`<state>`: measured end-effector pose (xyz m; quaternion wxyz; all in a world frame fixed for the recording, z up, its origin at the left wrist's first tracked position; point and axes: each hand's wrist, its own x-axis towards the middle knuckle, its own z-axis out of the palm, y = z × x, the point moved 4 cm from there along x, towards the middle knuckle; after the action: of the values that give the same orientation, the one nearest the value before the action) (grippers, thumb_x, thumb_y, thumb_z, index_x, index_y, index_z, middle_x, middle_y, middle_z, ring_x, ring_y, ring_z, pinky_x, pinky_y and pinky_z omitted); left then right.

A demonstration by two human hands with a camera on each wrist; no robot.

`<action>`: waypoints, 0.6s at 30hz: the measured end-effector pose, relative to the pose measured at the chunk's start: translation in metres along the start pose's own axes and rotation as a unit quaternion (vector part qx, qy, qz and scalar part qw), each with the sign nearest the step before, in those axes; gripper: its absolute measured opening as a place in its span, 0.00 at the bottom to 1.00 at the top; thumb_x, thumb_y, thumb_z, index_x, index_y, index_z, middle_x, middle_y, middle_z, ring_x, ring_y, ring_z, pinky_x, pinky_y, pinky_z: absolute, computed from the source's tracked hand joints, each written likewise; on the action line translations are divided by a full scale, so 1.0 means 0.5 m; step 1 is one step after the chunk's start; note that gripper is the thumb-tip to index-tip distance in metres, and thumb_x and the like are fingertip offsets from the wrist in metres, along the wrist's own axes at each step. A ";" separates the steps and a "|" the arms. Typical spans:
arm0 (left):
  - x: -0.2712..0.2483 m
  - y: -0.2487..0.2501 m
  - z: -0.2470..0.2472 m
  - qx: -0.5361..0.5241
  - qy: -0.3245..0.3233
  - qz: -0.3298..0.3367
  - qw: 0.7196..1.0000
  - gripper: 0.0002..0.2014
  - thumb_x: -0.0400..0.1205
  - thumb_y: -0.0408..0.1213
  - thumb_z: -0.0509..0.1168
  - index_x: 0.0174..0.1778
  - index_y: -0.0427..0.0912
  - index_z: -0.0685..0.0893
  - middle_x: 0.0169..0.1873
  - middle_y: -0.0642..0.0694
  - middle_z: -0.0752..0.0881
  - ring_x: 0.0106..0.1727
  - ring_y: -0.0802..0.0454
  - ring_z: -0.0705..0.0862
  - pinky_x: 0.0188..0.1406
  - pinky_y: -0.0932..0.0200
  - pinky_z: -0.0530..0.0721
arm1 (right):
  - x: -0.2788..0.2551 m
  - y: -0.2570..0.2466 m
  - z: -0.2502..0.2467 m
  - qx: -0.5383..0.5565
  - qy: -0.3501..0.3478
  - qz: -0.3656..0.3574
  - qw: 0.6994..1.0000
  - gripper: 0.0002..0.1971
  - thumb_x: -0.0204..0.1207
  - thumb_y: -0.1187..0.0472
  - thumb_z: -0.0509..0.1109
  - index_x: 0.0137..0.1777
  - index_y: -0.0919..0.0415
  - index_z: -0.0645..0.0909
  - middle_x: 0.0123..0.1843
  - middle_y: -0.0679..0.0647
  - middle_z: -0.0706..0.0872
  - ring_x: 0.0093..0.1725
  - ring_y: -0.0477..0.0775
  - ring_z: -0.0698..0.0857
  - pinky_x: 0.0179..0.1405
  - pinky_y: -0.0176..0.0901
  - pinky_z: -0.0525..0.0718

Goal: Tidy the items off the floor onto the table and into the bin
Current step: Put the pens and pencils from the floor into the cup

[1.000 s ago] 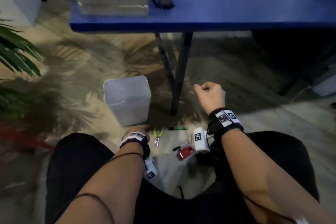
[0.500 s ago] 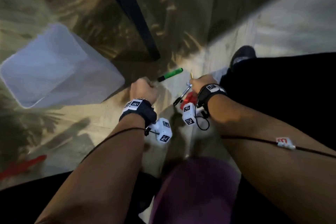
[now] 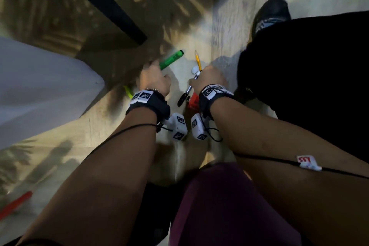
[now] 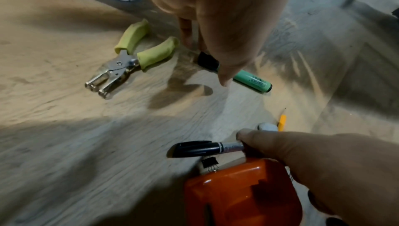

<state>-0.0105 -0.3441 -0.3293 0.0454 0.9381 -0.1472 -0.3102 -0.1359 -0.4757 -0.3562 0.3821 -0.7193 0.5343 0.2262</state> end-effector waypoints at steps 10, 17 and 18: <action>-0.005 -0.057 0.043 0.041 -0.047 -0.038 0.997 0.12 0.81 0.38 0.68 0.61 0.48 0.85 0.52 0.39 0.89 0.54 0.35 0.87 0.43 0.53 0.79 | -0.020 -0.035 0.011 0.036 -0.007 0.010 0.999 0.18 0.72 0.55 0.81 0.27 0.54 0.76 0.29 0.46 0.80 0.36 0.56 0.87 0.35 0.40 0.84; -0.086 -0.079 -0.033 -0.132 -0.109 -0.063 0.983 0.13 0.75 0.43 0.74 0.54 0.46 0.87 0.40 0.45 0.93 0.44 0.46 0.93 0.49 0.51 0.92 | -0.098 -0.087 -0.067 0.058 -0.017 -0.060 0.996 0.07 0.71 0.59 0.77 0.39 0.64 0.90 0.33 0.55 0.88 0.36 0.54 0.85 0.27 0.33 0.75; -0.103 -0.077 -0.053 -0.172 -0.118 -0.069 0.975 0.14 0.76 0.40 0.74 0.58 0.47 0.87 0.39 0.45 0.93 0.39 0.48 0.94 0.46 0.51 0.93 | -0.118 -0.103 -0.085 0.061 -0.021 -0.074 0.995 0.08 0.71 0.59 0.78 0.39 0.64 0.90 0.34 0.56 0.89 0.36 0.54 0.84 0.27 0.33 0.74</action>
<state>-0.0245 -0.2920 -0.2858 0.1669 0.8807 -0.0304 -0.4423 -0.1103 -0.4672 -0.2715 0.4523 -0.7274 0.4841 0.1786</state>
